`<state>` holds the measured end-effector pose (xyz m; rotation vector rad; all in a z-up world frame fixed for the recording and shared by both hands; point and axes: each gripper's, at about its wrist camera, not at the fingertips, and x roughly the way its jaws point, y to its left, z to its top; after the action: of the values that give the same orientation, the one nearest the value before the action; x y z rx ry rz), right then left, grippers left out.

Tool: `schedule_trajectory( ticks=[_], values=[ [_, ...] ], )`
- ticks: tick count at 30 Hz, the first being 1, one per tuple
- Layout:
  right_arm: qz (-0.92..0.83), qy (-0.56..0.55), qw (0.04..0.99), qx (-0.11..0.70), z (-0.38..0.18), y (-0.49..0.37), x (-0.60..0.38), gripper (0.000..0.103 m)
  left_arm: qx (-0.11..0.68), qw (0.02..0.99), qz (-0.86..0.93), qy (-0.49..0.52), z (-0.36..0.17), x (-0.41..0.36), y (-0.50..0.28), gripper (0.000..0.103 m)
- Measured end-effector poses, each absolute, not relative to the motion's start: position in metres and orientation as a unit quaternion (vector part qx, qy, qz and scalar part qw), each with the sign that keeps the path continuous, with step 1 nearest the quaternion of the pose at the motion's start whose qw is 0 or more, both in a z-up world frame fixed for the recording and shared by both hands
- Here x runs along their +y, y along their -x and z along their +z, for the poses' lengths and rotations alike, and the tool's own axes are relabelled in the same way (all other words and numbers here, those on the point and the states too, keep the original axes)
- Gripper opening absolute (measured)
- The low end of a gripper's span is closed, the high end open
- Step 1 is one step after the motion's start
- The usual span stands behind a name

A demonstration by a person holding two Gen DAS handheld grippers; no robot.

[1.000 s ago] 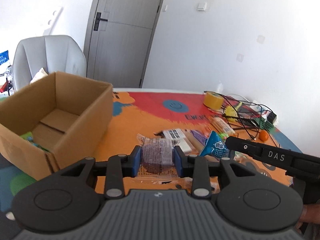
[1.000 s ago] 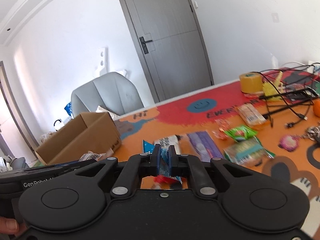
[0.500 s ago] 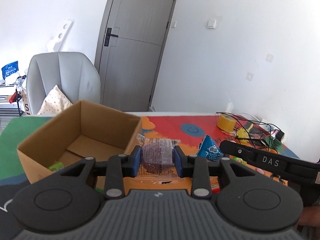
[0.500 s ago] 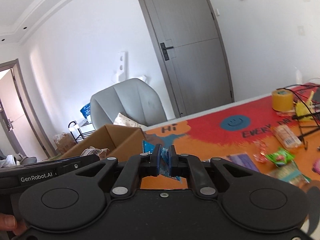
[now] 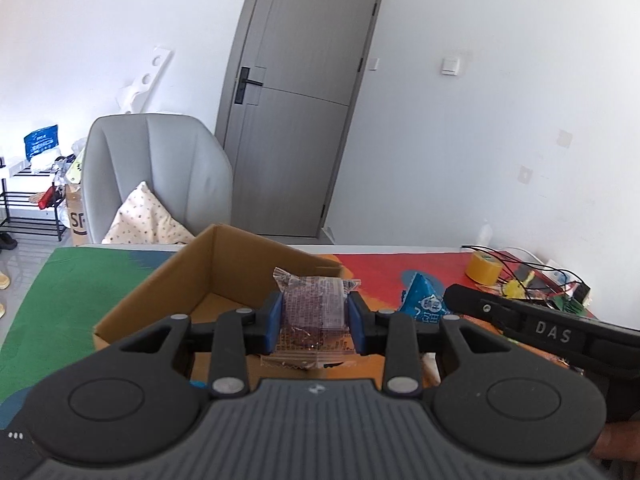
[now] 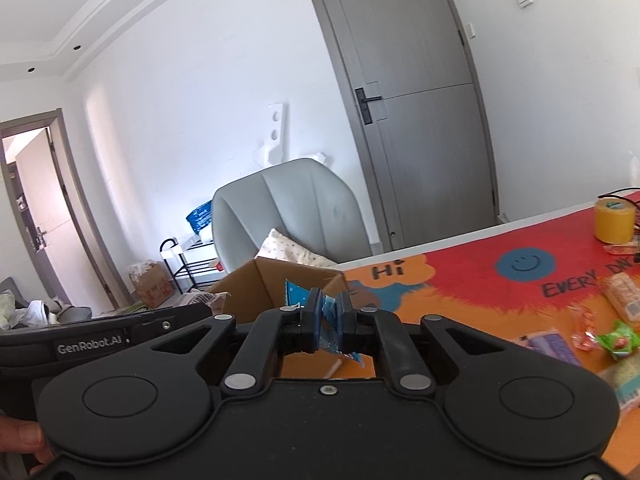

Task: Organize snacks
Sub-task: 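Carry both snacks to the cardboard box and open both tools inside it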

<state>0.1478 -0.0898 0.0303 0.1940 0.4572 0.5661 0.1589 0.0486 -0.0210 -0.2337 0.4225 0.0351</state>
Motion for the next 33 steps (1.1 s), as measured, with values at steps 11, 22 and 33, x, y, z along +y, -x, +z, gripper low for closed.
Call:
schedule_trajectory(
  ticks=[11, 22, 33],
  values=[
    [0.289, -0.086, 0.926, 0.227, 0.034, -0.155, -0.065, 0.009, 0.212, 0.968, 0.038, 0.131, -0.028, 0.084, -0.167, 0.033],
    [0.299, -0.076, 0.923, 0.23, 0.033, -0.155, -0.038, 0.009, 0.228, 0.962, 0.044, 0.147, -0.038, 0.105, -0.177, 0.037],
    [0.306, -0.082, 0.921, 0.227, 0.033, -0.164, -0.03, 0.023, 0.233, 0.956, 0.062, 0.165, -0.037, 0.115, -0.17, 0.061]
  ],
)
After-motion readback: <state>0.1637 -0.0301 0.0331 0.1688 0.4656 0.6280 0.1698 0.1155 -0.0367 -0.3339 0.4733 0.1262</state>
